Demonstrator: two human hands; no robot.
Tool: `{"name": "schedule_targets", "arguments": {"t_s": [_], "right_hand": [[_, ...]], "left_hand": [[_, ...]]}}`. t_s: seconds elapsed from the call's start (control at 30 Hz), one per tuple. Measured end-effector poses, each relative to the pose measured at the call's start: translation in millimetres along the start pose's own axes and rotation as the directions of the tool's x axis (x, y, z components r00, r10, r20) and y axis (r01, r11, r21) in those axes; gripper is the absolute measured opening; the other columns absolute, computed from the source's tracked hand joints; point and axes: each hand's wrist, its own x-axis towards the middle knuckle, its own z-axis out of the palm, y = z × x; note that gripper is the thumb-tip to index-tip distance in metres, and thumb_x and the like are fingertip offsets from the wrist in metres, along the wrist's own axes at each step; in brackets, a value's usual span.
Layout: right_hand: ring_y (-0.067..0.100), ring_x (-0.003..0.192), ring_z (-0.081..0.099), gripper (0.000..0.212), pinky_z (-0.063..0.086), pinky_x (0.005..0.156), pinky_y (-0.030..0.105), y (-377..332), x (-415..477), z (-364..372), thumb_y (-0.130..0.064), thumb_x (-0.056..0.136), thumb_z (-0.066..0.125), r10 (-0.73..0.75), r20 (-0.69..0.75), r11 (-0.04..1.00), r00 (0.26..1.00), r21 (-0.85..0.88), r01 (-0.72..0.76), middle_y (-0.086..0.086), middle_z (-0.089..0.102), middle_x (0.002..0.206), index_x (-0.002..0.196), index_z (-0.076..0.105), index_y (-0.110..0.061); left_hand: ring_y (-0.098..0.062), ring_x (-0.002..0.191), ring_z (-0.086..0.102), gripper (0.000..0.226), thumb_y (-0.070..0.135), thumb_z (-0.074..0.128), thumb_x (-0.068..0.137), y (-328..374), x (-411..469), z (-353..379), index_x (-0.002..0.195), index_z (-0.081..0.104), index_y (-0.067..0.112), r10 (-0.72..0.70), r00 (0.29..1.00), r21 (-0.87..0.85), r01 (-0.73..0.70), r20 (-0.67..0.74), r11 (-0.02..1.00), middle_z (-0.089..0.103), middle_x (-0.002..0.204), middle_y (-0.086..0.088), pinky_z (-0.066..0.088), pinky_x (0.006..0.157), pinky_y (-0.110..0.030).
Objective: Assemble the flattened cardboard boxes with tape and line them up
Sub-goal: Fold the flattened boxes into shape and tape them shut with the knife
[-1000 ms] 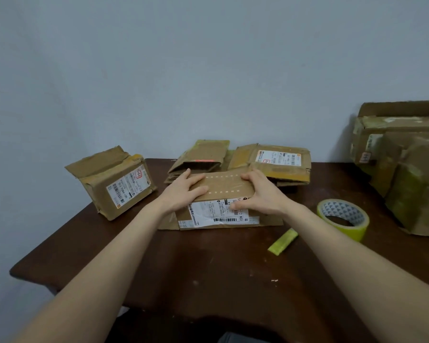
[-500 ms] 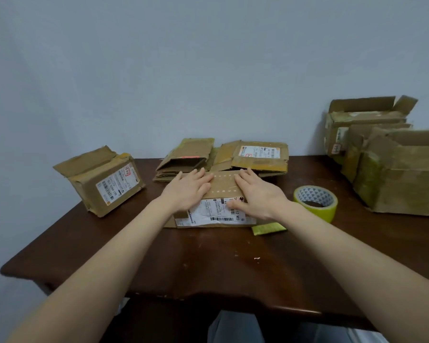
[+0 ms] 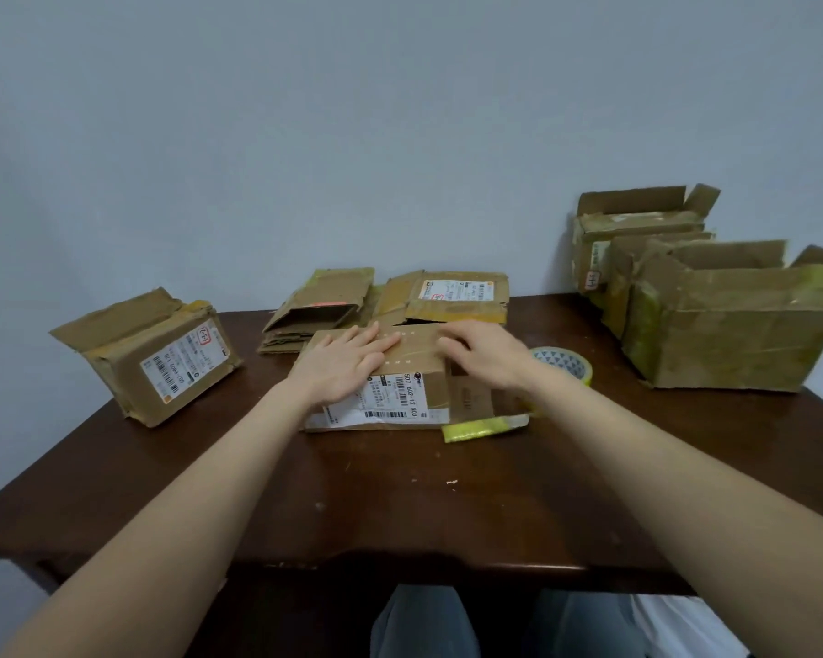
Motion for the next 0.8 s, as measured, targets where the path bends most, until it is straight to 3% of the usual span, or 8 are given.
{"name": "schedule_targets", "arguments": {"t_s": [0.1, 0.2, 0.3, 0.43, 0.53, 0.63, 0.77, 0.8], "right_hand": [[0.025, 0.112, 0.057, 0.029, 0.048, 0.088, 0.036, 34, -18, -27, -0.036, 0.095, 0.054, 0.238, -0.181, 0.961, 0.954, -0.1, -0.259, 0.004, 0.063, 0.12, 0.117, 0.064, -0.021], [0.026, 0.11, 0.057, 0.039, 0.05, 0.085, 0.037, 57, -31, -32, -0.047, 0.085, 0.066, 0.411, -0.022, 0.883, 0.911, -0.239, -0.404, 0.004, 0.064, 0.114, 0.113, 0.066, -0.021], [0.025, 0.112, 0.056, 0.039, 0.046, 0.089, 0.039, 70, -36, -21, -0.045, 0.086, 0.062, 0.443, 0.004, 0.847, 0.896, -0.327, -0.418, 0.004, 0.063, 0.119, 0.116, 0.065, -0.02], [0.024, 0.105, 0.059, 0.028, 0.045, 0.088, 0.039, 76, -33, -20, -0.038, 0.092, 0.055, 0.426, -0.023, 0.867, 0.904, -0.276, -0.415, 0.003, 0.066, 0.112, 0.109, 0.069, -0.022], [0.027, 0.097, 0.062, 0.026, 0.047, 0.076, 0.035, 81, -30, -24, -0.038, 0.093, 0.053, 0.432, -0.124, 0.892, 0.893, -0.09, -0.443, 0.004, 0.067, 0.107, 0.102, 0.072, -0.024], [0.026, 0.086, 0.059, 0.024, 0.043, 0.068, 0.033, 82, -24, -35, -0.036, 0.092, 0.056, 0.465, -0.216, 0.876, 0.859, 0.251, -0.411, 0.003, 0.064, 0.089, 0.086, 0.073, -0.021], [0.019, 0.075, 0.048, 0.03, 0.037, 0.064, 0.03, 50, -4, -48, -0.026, 0.093, 0.057, 0.448, -0.222, 0.716, 0.866, 0.67, -0.198, 0.015, 0.06, 0.078, 0.077, 0.066, -0.003], [0.016, 0.074, 0.047, 0.03, 0.037, 0.063, 0.027, 37, 3, -51, -0.026, 0.094, 0.056, 0.435, -0.224, 0.682, 0.872, 0.715, -0.156, 0.01, 0.059, 0.076, 0.073, 0.064, -0.007]], "left_hand": [[-0.019, 0.148, 0.004, 0.046, 0.035, 0.011, 0.104, 1, 1, 0, 0.149, 0.002, 0.041, 0.006, 1.0, -0.016, -0.006, -0.002, 1.0, 0.001, 0.161, 0.002, 0.01, 0.119, -0.042], [-0.021, 0.147, 0.008, 0.045, 0.035, 0.014, 0.104, 1, 2, 0, 0.149, 0.01, 0.04, 0.012, 1.0, -0.056, -0.014, -0.028, 0.998, 0.006, 0.16, -0.001, 0.011, 0.119, -0.04], [-0.021, 0.146, 0.018, 0.043, 0.039, 0.02, 0.104, -3, 0, 2, 0.147, 0.022, 0.042, 0.002, 0.997, -0.123, -0.012, -0.078, 0.992, 0.015, 0.159, -0.003, 0.02, 0.116, -0.04], [-0.018, 0.141, 0.028, 0.042, 0.04, 0.025, 0.103, -3, -3, 0, 0.144, 0.033, 0.044, -0.042, 0.992, -0.196, 0.018, -0.122, 0.98, 0.022, 0.157, 0.002, 0.032, 0.106, -0.038], [-0.018, 0.141, 0.028, 0.041, 0.039, 0.026, 0.103, -3, -2, 1, 0.144, 0.034, 0.042, -0.025, 0.992, -0.204, -0.002, -0.127, 0.979, 0.023, 0.157, 0.002, 0.032, 0.105, -0.038], [-0.017, 0.141, 0.027, 0.041, 0.038, 0.027, 0.103, -4, 0, 0, 0.143, 0.035, 0.043, -0.027, 0.993, -0.225, -0.001, -0.119, 0.974, 0.023, 0.157, 0.002, 0.032, 0.104, -0.036], [-0.016, 0.142, 0.027, 0.039, 0.038, 0.031, 0.103, -3, -1, -3, 0.141, 0.037, 0.042, -0.027, 0.992, -0.26, -0.006, -0.125, 0.966, 0.023, 0.157, 0.005, 0.031, 0.106, -0.033], [-0.016, 0.142, 0.027, 0.039, 0.038, 0.031, 0.103, -2, -2, -4, 0.141, 0.038, 0.042, -0.025, 0.993, -0.267, -0.008, -0.12, 0.964, 0.023, 0.157, 0.004, 0.03, 0.107, -0.033]]}}
